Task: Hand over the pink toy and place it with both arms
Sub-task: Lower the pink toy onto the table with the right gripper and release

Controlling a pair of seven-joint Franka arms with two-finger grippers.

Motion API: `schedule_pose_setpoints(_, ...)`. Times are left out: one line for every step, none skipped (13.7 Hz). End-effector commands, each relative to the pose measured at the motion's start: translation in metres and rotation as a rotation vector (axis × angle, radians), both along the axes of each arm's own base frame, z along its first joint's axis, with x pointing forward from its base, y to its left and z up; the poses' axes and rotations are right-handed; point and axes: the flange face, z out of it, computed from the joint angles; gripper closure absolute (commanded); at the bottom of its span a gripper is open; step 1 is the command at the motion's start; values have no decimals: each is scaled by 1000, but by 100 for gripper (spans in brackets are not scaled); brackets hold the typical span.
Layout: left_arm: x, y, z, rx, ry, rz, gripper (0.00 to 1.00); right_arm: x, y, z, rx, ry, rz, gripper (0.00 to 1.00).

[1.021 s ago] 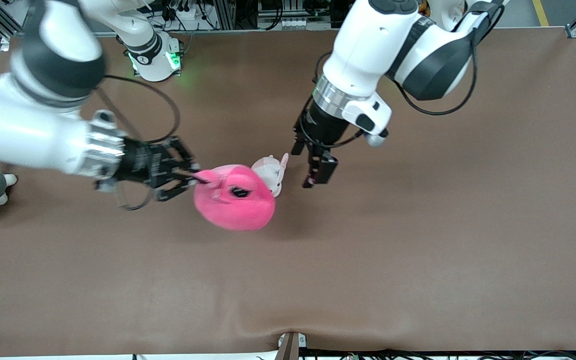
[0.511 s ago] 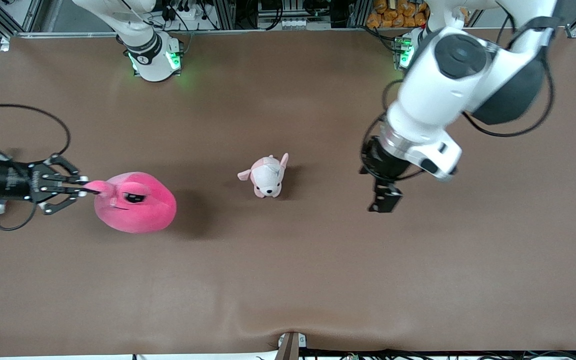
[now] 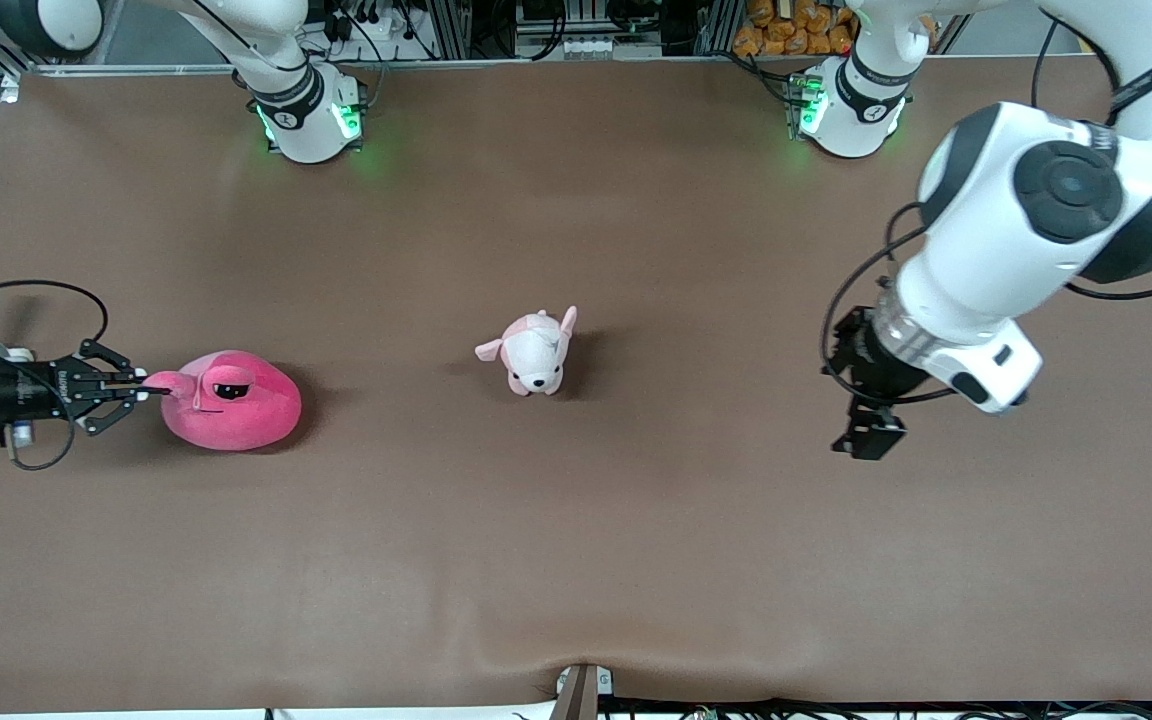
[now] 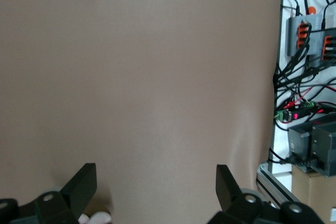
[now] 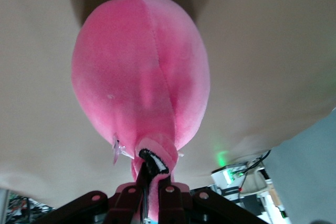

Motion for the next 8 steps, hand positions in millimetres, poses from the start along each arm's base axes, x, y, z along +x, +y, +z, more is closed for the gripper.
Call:
schedule_pose_setpoints(-28,22,11,11,14,-73,0,-5,-3,-1,18,-46,61,86)
schedule_pose_setpoints(-36,25,14,8,13,-90,0,-4,-4,5,14,-62,74,4)
schedule_pose_setpoints(-42,29,15,14,15,-104,0,0,0,16,6,-76,85,0)
schedule_pose_setpoints(-48,34,14,23,18,-129,0,8,6,38,-24,-104,119,0)
schedule_pose_setpoints(-53,34,14,29,20,-169,0,14,14,62,-59,-119,179,0)
schedule_pose_setpoints(-55,41,15,35,19,-195,0,25,33,97,-67,-152,244,0)
schedule_pose_setpoints(-57,48,14,39,20,-204,0,33,50,134,-75,-196,296,0)
schedule_pose_setpoints(-58,51,15,38,21,-228,0,41,74,170,-90,-249,350,0)
